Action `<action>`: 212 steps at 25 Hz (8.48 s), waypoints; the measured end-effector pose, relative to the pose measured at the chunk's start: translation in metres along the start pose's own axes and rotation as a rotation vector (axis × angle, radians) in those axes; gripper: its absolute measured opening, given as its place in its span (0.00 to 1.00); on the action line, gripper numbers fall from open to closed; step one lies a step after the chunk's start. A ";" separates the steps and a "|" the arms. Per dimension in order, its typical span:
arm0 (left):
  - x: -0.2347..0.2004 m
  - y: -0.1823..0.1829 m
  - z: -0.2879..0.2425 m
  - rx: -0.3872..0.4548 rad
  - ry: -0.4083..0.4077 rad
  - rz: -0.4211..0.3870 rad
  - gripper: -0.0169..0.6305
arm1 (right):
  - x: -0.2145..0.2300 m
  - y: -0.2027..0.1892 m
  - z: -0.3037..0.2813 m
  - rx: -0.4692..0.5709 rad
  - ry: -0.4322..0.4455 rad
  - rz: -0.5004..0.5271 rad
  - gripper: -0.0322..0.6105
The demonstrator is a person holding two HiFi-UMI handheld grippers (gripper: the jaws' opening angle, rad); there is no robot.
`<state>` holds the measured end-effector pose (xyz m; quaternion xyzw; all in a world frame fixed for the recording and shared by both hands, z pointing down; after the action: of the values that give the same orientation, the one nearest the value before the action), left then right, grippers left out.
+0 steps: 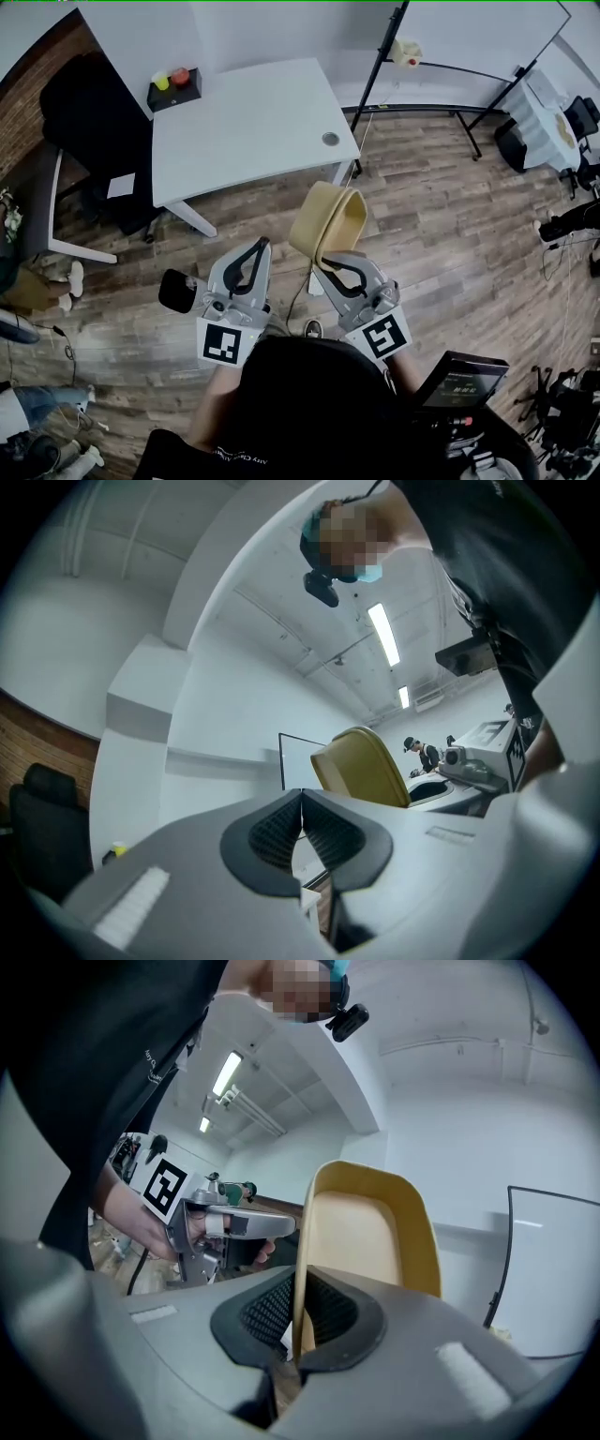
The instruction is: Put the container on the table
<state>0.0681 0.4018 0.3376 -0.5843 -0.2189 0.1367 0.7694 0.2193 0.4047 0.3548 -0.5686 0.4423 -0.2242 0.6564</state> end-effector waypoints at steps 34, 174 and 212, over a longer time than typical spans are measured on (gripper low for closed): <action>-0.267 -0.098 -0.119 -0.162 0.093 -0.014 0.03 | 0.123 -0.049 -0.330 0.019 0.188 -0.059 0.09; -0.446 -0.449 -0.281 -0.709 0.148 0.956 0.16 | 0.348 -0.364 -0.539 -0.634 -0.033 -1.117 0.13; -0.467 -0.529 -0.287 -0.863 0.241 0.982 0.17 | 0.333 -0.454 -0.576 -0.798 -0.040 -1.149 0.15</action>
<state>-0.2181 -0.2053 0.6988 -0.8830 0.1252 0.3054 0.3337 0.0021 -0.2910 0.6971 -0.9140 0.1081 -0.3457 0.1829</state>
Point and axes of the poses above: the fingertips, and each gripper's own axes: z backward along the fingers, x to its right, y out of its top, the point moved 6 cm from there along z, backward along the fingers, and after that the axes turned 2 degrees about -z, right-handed, at the moved point
